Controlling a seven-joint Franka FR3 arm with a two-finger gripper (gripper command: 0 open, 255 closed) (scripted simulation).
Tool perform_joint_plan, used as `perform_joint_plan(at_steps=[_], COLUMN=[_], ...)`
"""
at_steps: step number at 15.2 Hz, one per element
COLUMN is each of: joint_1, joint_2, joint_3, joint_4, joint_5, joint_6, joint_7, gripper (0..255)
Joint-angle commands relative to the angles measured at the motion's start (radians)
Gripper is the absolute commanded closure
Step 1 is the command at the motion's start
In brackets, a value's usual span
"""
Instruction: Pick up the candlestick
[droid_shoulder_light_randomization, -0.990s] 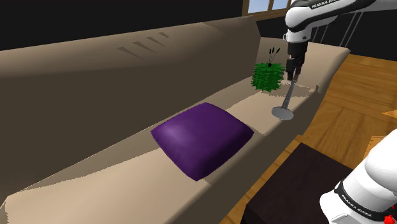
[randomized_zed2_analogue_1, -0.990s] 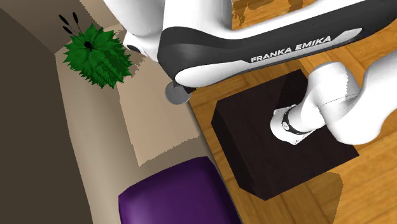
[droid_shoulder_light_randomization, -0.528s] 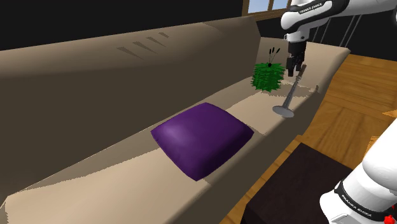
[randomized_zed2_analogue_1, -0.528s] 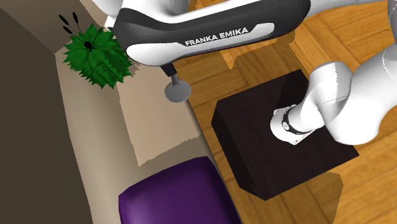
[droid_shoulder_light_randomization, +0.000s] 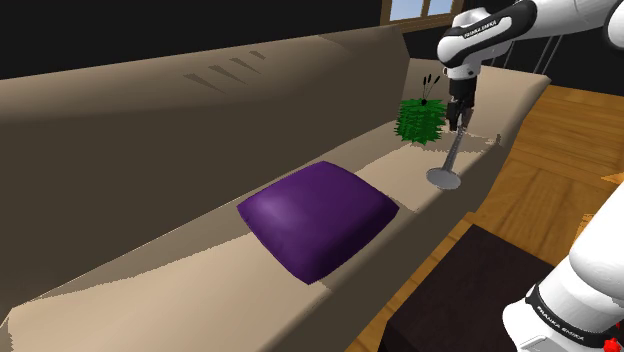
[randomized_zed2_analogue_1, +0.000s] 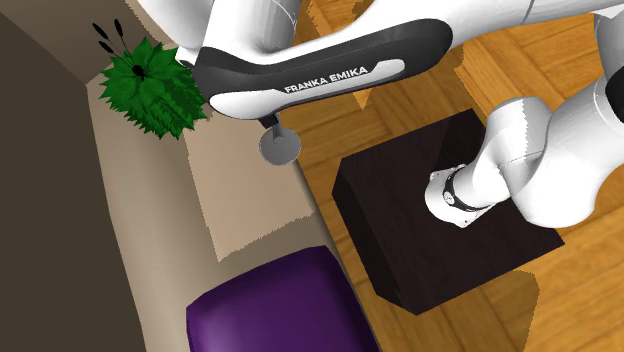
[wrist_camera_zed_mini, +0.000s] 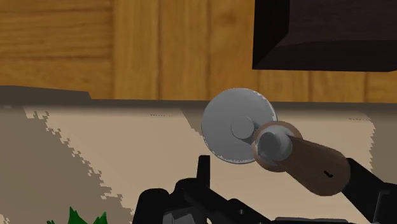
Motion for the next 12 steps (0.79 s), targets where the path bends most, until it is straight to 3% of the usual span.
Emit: perform_joint_plan(at_steps=[1,2,12], joint_1=[0.0,0.0,0.0], joint_2=[0.002,0.002,-0.002], joint_3=[0.0,0.0,0.0], joint_4=[-0.004,-0.004,0.006], joint_5=[0.0,0.001,0.0], joint_6=[0.006,0.006,-0.007], joint_7=[0.001,0.001,0.0], gripper=[0,255,255])
